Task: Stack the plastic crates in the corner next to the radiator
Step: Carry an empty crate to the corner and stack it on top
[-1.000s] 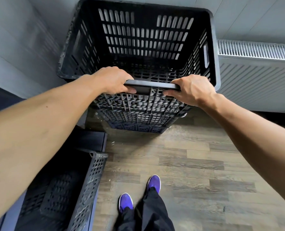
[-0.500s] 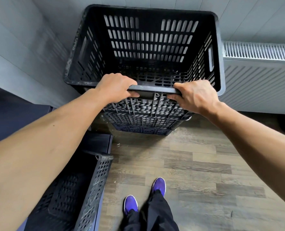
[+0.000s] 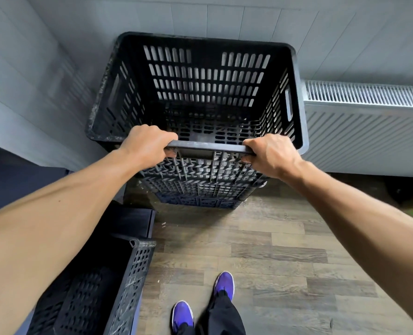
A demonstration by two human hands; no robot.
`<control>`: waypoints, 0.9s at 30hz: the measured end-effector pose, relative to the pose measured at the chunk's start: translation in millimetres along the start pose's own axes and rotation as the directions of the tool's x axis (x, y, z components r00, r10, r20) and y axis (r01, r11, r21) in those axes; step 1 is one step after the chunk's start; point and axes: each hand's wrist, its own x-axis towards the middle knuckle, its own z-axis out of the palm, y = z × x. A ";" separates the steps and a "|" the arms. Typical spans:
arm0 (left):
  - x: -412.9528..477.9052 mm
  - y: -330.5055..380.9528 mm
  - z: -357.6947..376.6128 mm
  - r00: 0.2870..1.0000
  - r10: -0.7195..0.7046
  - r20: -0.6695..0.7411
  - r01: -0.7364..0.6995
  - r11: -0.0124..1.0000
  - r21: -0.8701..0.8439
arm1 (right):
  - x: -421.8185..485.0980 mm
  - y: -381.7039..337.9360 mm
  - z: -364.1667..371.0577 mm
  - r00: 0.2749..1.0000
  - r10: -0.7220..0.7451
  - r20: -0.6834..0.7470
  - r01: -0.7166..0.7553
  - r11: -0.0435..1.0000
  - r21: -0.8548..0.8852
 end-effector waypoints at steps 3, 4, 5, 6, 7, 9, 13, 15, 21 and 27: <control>-5.0 0.6 1.7 1.000 0.016 -0.015 -0.015 0.999 0.031 | -5.8 -3.8 3.0 0.999 -0.002 -0.038 0.001 1.000 -0.011; -5.7 0.2 1.5 1.000 0.020 -0.022 -0.019 0.999 0.032 | -6.4 -5.2 3.2 0.999 0.000 -0.042 -0.001 1.000 -0.015; -6.3 -0.3 1.5 0.999 0.023 -0.029 -0.022 0.999 0.033 | -6.3 -6.2 3.4 0.999 0.003 -0.049 -0.004 1.000 -0.019; -6.5 -1.1 2.1 0.999 0.022 -0.036 -0.020 0.999 0.033 | -5.5 -7.0 3.7 0.998 0.009 -0.056 -0.010 1.000 -0.028; -6.6 -2.2 2.7 0.999 0.019 -0.044 -0.018 0.999 0.033 | -4.6 -7.8 4.2 0.998 0.012 -0.061 -0.014 0.999 -0.041; -6.6 -4.3 5.9 0.998 0.013 -0.060 -0.011 0.999 0.035 | -3.2 -10.1 4.9 0.998 0.013 -0.064 -0.017 0.998 -0.062; -7.2 -10.1 12.1 0.997 -0.006 -0.078 0.009 0.999 0.044 | 0.1 -12.1 5.3 0.997 0.008 -0.081 -0.014 0.998 -0.066; -4.7 -10.6 12.1 0.996 -0.001 -0.085 0.004 0.999 0.036 | 3.4 -9.4 5.0 0.997 0.009 -0.078 -0.014 0.998 -0.067; 3.5 -5.3 8.4 0.995 0.002 -0.096 -0.001 1.000 0.001 | 5.9 -3.9 5.2 0.998 0.024 -0.064 -0.027 0.998 -0.053; 3.2 -5.7 7.5 0.993 -0.014 -0.117 0.011 1.000 -0.025 | 5.8 -4.3 3.3 0.999 0.015 -0.052 -0.017 0.999 -0.029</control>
